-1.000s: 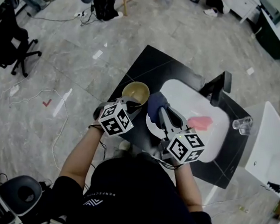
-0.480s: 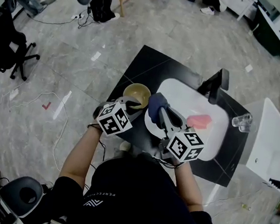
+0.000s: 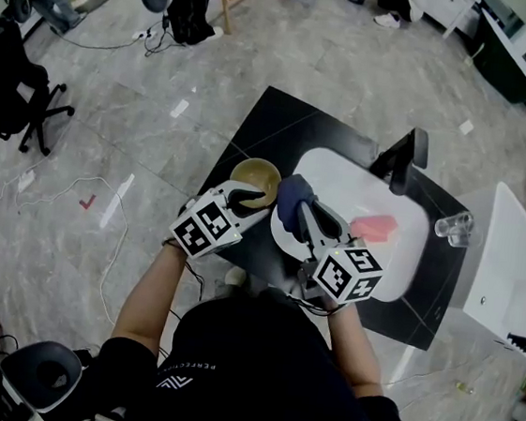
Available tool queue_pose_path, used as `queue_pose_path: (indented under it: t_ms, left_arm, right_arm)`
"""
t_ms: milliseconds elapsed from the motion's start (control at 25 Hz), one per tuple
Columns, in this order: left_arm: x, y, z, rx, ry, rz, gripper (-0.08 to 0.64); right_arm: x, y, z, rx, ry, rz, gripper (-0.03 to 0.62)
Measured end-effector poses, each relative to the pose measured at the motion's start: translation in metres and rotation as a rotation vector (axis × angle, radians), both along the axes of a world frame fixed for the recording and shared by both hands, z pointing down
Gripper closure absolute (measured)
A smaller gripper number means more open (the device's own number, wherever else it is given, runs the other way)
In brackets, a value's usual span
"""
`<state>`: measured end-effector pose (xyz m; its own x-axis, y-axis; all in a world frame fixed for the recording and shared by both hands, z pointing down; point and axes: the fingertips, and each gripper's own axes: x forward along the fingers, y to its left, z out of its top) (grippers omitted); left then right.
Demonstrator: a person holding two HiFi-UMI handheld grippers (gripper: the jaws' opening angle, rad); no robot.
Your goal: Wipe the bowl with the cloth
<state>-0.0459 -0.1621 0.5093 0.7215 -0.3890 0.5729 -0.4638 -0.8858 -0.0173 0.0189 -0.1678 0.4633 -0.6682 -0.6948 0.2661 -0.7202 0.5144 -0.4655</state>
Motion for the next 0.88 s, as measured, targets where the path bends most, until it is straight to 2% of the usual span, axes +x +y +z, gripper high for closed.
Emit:
queue_pose_path:
  t_ms: [200,360,600,880]
  left_arm:
    - [-0.008,-0.009,-0.032,0.014,0.197,-0.134,0.465]
    - [-0.017,-0.016,-0.050,0.038,0.296,-0.231,0.499]
    - [-0.028,-0.020,-0.066,0.093,0.338,-0.329,0.536]
    - [-0.038,-0.017,-0.079,0.095,0.415,-0.446,0.545]
  right_arm:
    - [0.000,-0.001,-0.001,0.001,0.002,0.004,0.535]
    - [0.001,0.000,-0.003,0.004,0.002,0.004,0.535]
    - [0.002,-0.003,-0.009,0.012,0.006,0.013,0.535]
    - [0.003,0.000,-0.015,0.012,0.012,0.035,0.535]
